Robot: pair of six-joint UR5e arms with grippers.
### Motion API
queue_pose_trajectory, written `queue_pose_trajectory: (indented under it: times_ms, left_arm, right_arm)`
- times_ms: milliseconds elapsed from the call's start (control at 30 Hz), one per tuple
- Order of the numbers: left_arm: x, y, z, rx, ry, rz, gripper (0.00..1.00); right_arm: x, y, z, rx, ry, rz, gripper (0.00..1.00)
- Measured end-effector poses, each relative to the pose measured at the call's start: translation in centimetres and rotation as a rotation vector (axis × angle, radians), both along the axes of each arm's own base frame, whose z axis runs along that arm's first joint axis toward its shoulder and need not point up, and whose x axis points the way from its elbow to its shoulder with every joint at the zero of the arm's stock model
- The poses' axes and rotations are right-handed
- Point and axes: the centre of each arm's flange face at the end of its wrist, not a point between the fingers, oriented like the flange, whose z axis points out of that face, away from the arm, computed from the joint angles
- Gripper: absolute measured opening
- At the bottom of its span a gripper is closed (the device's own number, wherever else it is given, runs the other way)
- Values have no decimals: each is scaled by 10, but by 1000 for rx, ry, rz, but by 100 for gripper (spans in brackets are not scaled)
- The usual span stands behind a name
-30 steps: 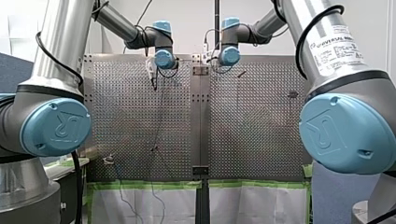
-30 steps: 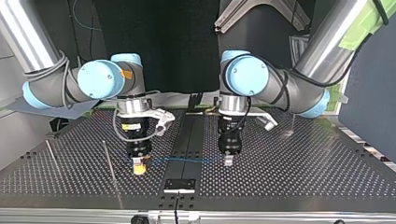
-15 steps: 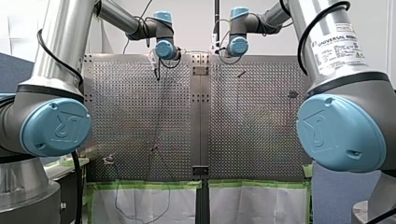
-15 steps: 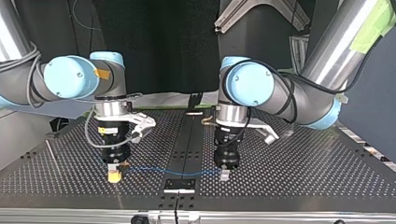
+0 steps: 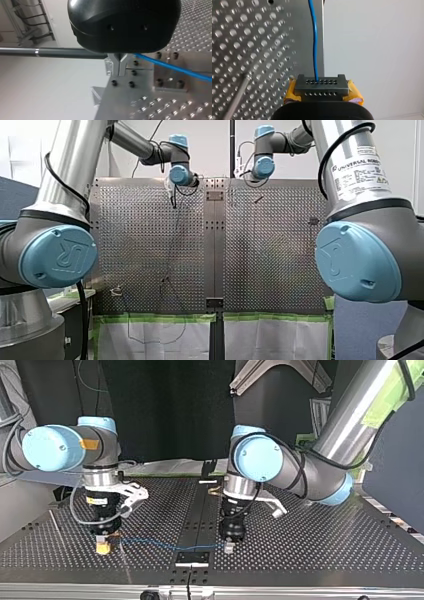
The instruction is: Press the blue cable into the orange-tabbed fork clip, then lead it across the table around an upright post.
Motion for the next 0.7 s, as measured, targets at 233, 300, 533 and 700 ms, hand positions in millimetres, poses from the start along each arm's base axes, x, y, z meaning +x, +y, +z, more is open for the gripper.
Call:
queue_pose_trajectory:
  times_ms: [233,300,533,700]
  left_arm:
    - [7,-17,4,-9,0,-24,0]
    - [6,-21,10,-18,-10,-32,0]
    - [6,-46,10,-28,5,-58,0]
    - [3,-74,2,-22,24,-87,0]
  right_arm:
    - [-18,-10,4,1,2,-31,0]
    - [-23,-13,3,7,5,-40,0]
    - [-37,-20,1,24,15,-64,0]
    - [-49,-27,-1,33,26,-86,0]
